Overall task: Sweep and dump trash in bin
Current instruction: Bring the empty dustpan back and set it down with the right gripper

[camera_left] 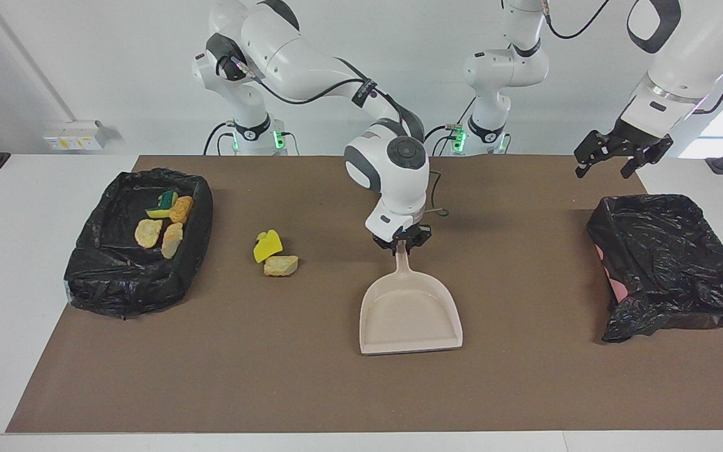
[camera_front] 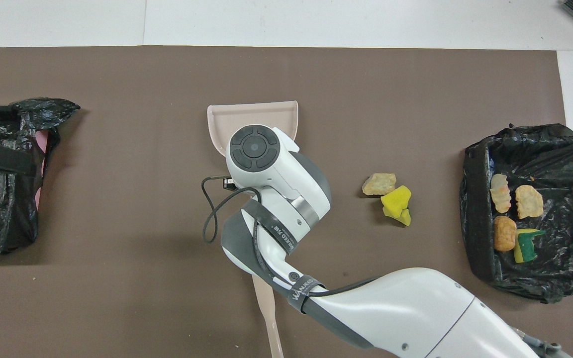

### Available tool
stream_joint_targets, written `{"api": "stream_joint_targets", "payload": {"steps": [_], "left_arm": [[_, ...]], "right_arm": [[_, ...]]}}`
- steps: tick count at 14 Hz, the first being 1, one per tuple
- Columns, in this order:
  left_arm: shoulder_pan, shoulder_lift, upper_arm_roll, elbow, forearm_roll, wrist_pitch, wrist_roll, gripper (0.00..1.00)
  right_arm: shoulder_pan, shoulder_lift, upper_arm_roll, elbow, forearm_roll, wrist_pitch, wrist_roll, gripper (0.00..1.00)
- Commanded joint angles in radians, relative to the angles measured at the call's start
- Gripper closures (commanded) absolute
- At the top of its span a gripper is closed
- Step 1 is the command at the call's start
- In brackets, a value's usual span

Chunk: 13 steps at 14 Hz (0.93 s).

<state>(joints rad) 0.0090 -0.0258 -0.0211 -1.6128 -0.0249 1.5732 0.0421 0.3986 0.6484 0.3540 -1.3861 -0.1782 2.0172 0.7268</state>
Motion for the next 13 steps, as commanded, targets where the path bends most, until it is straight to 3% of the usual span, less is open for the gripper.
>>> {"api": "stream_joint_targets", "payload": {"steps": [1,8,10,13], "left_arm": [[0.008,0.003,-0.006,0.014,0.016,-0.018,0.005,0.0],[0.008,0.004,-0.006,0.014,0.017,-0.018,0.005,0.0],[0.008,0.003,-0.006,0.014,0.017,-0.018,0.005,0.0],[0.009,0.004,-0.006,0.014,0.016,-0.018,0.005,0.0]], "right_arm": [[-0.021,-0.108,0.002,-0.082,-0.007,-0.008,0.02,0.0],[-0.057,-0.527,0.003,-0.463,0.144,-0.069,-0.106,0.0],[-0.035,-0.604,0.003,-0.537,0.23,-0.115,-0.184,0.0],[0.031,-0.723,0.003,-0.713,0.313,-0.049,-0.201,0.0]]}}
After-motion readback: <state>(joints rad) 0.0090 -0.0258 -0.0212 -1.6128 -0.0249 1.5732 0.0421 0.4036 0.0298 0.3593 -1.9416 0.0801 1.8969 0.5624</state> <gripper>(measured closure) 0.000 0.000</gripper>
